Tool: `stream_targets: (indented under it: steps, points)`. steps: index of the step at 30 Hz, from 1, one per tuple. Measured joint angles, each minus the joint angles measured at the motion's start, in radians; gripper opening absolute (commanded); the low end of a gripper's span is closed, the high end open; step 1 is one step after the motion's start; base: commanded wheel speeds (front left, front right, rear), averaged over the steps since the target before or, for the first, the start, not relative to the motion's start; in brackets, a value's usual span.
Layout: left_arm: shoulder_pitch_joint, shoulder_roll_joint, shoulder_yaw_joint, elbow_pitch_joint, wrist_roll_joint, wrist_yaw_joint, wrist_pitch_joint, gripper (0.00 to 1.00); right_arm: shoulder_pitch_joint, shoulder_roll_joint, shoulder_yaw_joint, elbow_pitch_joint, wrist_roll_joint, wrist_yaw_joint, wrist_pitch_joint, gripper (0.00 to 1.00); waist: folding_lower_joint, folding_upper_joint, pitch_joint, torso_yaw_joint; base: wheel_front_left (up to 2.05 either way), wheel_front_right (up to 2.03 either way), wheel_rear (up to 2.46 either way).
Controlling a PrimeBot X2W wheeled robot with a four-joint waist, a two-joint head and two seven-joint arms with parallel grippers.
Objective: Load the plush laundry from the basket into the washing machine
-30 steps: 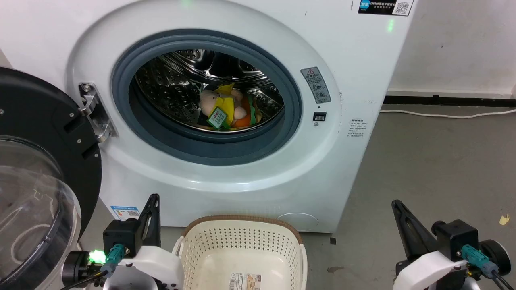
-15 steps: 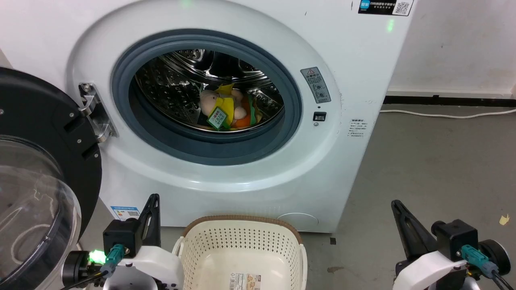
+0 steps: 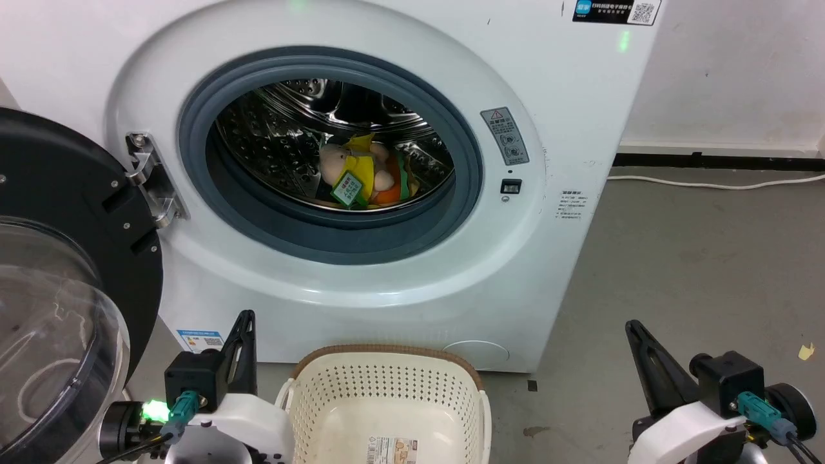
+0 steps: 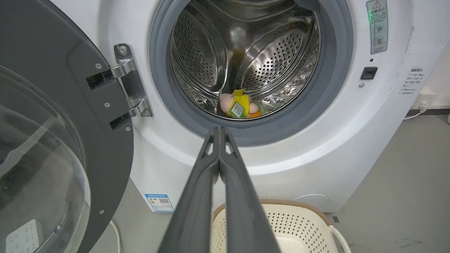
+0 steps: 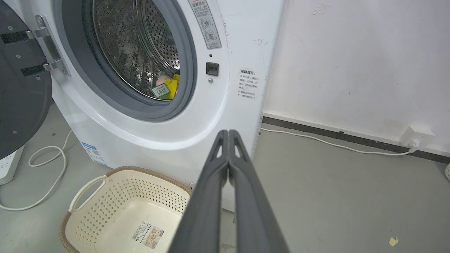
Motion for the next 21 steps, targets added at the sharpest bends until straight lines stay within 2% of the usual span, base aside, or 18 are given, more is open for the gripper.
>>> stream_targets:
  steps: [21]
  points:
    - [0.000,0.000,0.000,0.000,0.000,0.000,0.000,0.00,0.000,0.000,0.000,0.000,0.000,0.000,0.000,0.00,0.0000,0.0000,0.000,0.000,0.00,0.00,0.00]
